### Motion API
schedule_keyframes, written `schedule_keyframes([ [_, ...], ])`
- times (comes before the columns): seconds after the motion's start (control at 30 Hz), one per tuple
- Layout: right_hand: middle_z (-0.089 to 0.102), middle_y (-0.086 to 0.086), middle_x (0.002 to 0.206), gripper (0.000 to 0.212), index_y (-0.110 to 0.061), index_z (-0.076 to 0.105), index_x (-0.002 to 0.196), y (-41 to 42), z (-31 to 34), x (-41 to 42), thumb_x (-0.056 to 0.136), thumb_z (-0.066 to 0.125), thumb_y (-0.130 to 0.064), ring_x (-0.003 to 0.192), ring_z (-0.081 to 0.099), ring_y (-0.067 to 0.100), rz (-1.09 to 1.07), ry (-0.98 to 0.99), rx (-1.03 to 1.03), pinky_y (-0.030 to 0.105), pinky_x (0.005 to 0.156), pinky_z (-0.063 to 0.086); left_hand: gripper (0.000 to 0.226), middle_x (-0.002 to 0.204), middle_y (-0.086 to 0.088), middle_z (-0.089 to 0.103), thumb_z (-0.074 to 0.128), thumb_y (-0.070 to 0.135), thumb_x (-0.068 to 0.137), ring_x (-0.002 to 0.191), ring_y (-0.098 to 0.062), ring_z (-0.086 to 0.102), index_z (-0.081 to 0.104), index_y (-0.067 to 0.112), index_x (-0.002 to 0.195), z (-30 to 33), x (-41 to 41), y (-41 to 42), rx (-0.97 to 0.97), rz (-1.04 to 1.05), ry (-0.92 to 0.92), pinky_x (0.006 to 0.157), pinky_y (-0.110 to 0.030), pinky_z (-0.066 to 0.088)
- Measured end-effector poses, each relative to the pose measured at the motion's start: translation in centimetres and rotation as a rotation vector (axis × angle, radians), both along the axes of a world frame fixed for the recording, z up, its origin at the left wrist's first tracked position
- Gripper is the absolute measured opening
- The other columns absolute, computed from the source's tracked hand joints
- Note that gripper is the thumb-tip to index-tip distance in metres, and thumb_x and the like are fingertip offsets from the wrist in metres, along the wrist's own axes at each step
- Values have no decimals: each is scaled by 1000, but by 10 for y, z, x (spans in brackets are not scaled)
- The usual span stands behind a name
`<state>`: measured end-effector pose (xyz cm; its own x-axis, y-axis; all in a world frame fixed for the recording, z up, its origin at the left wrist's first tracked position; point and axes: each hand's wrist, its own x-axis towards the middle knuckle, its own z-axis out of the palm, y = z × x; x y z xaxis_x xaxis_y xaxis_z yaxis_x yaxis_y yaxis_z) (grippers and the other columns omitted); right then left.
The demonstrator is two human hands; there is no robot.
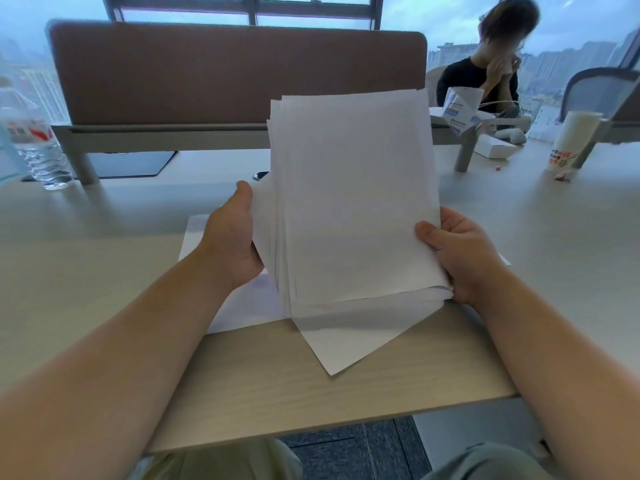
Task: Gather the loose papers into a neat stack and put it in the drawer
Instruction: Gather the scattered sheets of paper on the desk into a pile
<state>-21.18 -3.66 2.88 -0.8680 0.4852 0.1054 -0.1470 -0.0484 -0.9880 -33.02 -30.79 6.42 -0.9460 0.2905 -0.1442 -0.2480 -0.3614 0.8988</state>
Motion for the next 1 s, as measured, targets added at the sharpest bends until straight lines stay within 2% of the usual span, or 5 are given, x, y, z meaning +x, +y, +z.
schedule_keyframes([
  [0.17,78,10,114,31,-20,70,121,-1,2,2,103,53,-1,97,77,28,49,26,-5,38,77,64,38,116,-3,80,40,47,110,111,-29,75,66,27,130,2,-3,-5,37,-18,-8,86,-47,62],
  [0.3,77,12,117,28,-16,69,126,2,2,3,103,55,-5,104,75,33,68,-12,-8,41,80,63,36,115,-5,80,41,45,111,108,-29,76,66,26,127,3,-3,-9,121,-22,8,88,-50,62],
  [0.43,78,11,116,29,-15,67,128,0,3,5,104,54,-6,102,76,32,109,-53,1,40,77,64,50,135,-10,71,42,58,106,122,-35,70,63,27,140,0,-5,-11,131,-103,30,99,-60,55],
  [0.83,79,11,104,23,-10,68,117,-6,5,8,100,56,0,86,77,25,220,-106,110,36,73,64,55,141,-14,67,44,53,108,127,-37,66,58,18,147,4,-2,-13,181,-205,150,102,-57,55],
  [1.0,77,5,101,26,-16,60,113,-5,6,5,99,55,5,87,76,23,34,19,75,41,79,64,37,121,-4,78,64,22,102,108,-24,76,62,15,138,-3,5,-5,-180,-353,281,84,-38,63],
])
